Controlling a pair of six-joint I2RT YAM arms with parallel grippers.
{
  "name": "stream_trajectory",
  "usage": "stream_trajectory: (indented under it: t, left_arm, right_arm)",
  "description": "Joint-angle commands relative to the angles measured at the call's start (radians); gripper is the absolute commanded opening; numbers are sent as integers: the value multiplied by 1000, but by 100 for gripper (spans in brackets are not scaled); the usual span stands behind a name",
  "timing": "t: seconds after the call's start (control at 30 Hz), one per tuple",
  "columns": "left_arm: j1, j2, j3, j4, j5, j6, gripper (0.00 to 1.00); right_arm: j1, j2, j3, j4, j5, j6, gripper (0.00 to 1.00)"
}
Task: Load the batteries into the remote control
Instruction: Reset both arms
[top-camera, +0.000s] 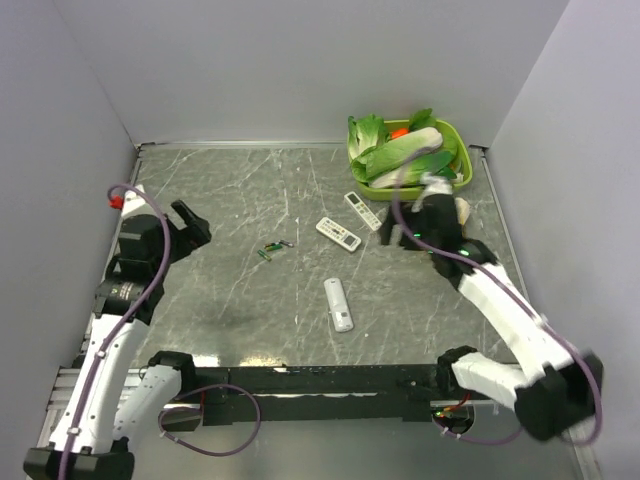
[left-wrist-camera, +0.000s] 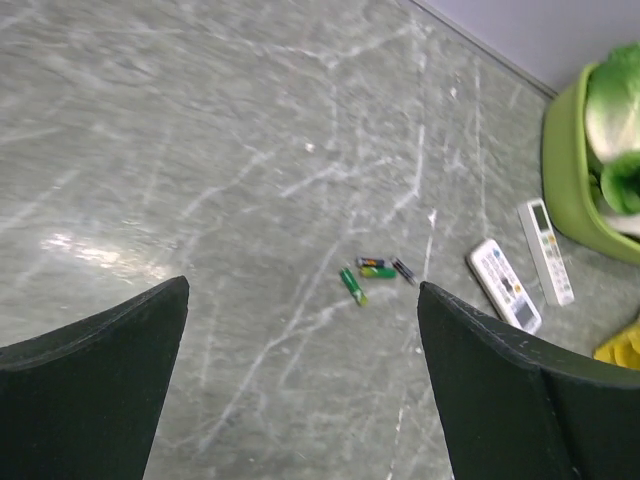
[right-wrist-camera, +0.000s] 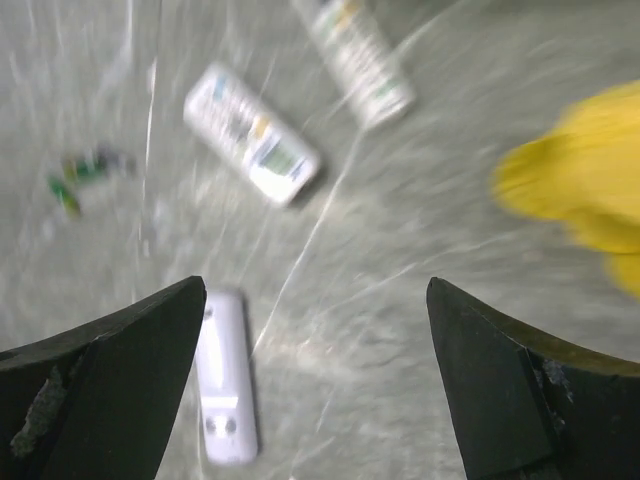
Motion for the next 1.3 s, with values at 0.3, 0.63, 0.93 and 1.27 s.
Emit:
stream_trajectory:
  t: [0.3, 0.63, 0.93, 1.27]
  left_arm:
    - [105, -224, -24, -6, 63, 85, 97]
    - [105, -383, -44, -33, 28, 91, 97]
    - [104, -402, 5, -75, -3, 85, 97]
    - [104, -399, 3, -85, -18, 65, 97]
  right_arm:
    - [-170, -671, -90, -205, 352, 76, 100]
    - [-169, -979, -205, -139, 407, -28, 100]
    - [-169, -1127, -305, -74, 397, -63, 100]
    - [-169, -1136, -307, -85, 397, -49, 100]
